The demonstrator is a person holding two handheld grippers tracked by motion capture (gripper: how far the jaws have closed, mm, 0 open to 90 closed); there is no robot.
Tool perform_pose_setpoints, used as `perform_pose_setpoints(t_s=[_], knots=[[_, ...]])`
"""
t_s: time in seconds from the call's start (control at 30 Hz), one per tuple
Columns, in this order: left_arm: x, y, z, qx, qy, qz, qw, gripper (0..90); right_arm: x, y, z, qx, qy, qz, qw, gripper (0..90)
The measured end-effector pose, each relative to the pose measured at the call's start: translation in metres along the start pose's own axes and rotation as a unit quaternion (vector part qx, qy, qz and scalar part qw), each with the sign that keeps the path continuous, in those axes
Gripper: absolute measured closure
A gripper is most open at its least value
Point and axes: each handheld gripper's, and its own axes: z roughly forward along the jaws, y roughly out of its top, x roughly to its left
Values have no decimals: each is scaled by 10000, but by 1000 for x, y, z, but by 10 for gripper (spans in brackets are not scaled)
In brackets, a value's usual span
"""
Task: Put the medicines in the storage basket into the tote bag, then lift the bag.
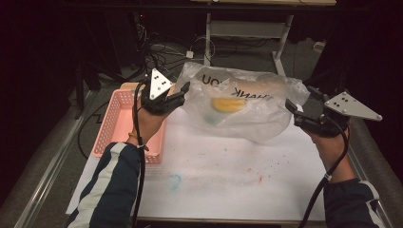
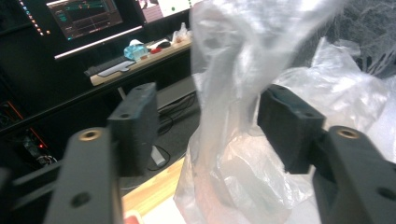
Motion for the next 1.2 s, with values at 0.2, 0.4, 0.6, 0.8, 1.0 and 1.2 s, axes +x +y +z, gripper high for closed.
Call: perform_pose_setpoints(t_s=[0.2,0.4,0.6,0.8,1.0,1.2], knots=[[-5,-9,-26,-69,-101,112,9999,246,11,-3,-12,20,179,-85,9998,198],[-12,-16,-55,-112,-277,298,9991,211,15,-4,-25,-21,334,-105,9994,189],[-15,-21,-82,-148,-273,476,9984,194,18,-4,-37,-34,429,-174,9989,189],[-17,-23,-107,-197,-238,511,9982,193,20,-2,-50,-152,502,-143,9985,194],[-13,-27,-121,-133,-138,546,9983,193,32,15,-68,-365,645,-341,9967,176],[-5,-38,-132,-136,-110,396,9991,193,31,12,-66,-312,489,-241,9980,197]])
